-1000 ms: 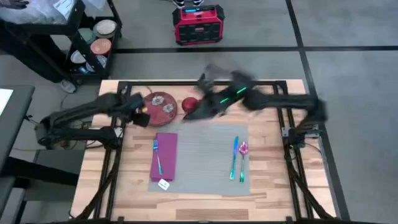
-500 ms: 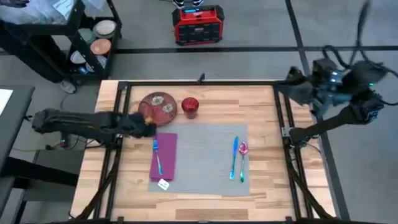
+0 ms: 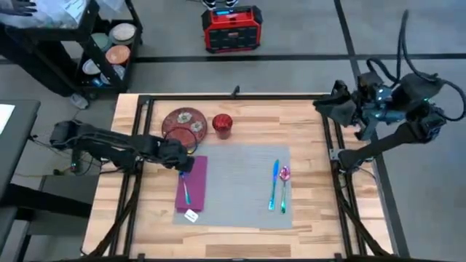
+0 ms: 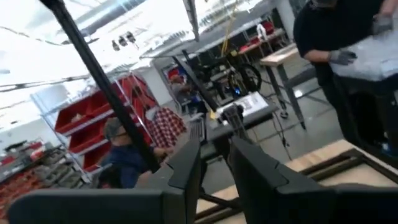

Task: Set table place
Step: Put the blue fork on top of the purple napkin

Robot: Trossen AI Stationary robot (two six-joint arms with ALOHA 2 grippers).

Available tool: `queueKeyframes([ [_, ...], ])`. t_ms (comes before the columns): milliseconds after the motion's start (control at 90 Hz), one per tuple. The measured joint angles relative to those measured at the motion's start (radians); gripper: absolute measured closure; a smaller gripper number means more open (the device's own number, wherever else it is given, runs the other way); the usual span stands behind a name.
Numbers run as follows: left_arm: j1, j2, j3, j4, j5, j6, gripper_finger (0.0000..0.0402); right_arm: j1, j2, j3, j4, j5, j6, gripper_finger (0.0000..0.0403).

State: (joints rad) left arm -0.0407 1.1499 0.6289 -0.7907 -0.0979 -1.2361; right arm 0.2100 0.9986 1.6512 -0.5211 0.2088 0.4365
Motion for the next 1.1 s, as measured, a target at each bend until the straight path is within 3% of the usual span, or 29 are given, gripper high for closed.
queueKeyframes([
  [311,0.065,0.007,-0.004,-0.008,0.027,0.263,0.0324,0.000,0.004,0.000,0.004,-0.006,0.000,0.0327],
  [578,0.165,0.013,0.004,-0.005,0.170,0.537,0.0324,0.000,0.004,0.000,0.008,-0.012,0.005,0.0327],
  [733,0.204,0.013,0.004,-0.005,0.227,0.582,0.0324,0.000,0.004,0.000,0.009,-0.012,0.015,0.0327],
  [1100,0.207,0.017,0.004,-0.013,0.233,0.649,0.0359,0.000,0.004,0.000,0.037,-0.011,0.013,0.0327],
])
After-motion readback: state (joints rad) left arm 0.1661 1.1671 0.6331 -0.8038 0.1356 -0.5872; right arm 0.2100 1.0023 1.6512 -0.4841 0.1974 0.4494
